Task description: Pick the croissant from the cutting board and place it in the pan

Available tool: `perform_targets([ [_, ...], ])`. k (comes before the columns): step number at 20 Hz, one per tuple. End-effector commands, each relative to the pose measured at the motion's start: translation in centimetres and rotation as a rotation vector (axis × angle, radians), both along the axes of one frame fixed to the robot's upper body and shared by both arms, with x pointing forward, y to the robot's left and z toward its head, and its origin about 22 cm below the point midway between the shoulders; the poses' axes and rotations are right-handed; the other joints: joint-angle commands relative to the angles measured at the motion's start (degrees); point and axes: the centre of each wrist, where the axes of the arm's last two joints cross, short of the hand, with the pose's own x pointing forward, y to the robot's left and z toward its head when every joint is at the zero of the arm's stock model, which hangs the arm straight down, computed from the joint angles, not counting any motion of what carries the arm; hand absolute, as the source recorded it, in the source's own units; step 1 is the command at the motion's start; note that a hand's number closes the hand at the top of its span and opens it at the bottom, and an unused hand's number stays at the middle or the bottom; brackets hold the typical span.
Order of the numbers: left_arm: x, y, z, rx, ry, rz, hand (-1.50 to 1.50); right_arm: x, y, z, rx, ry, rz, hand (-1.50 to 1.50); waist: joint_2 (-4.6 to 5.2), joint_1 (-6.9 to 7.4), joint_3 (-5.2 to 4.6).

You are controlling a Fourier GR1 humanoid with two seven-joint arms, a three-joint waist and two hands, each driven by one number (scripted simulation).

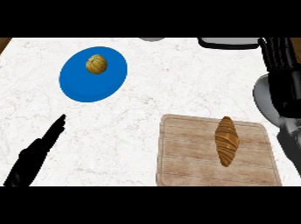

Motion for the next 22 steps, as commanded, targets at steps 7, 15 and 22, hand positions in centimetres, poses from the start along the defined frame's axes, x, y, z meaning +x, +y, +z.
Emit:
perform_targets([
  [7, 2.1, -5.9, 1.2, -0.324, -0.038, -0.043, 0.00, 1.3, -3.4, 2.9, -0.941, -0.028, -0.003, 1.50, 0.39, -0.02, -1.56],
  [15, 4.0, -9.2, 2.2, -0.472, -0.022, -0.004, 0.00, -1.0, 0.5, -3.5, -0.837, -0.143, 0.006, -1.50, 1.27, -0.33, 1.46],
  [22, 4.5, -8.0, 2.6, -0.467, 0.004, -0.011, 0.00, -1.8, 1.6, -3.9, -1.508, 0.244, 0.057, -1.50, 0.68, -0.36, 0.89],
])
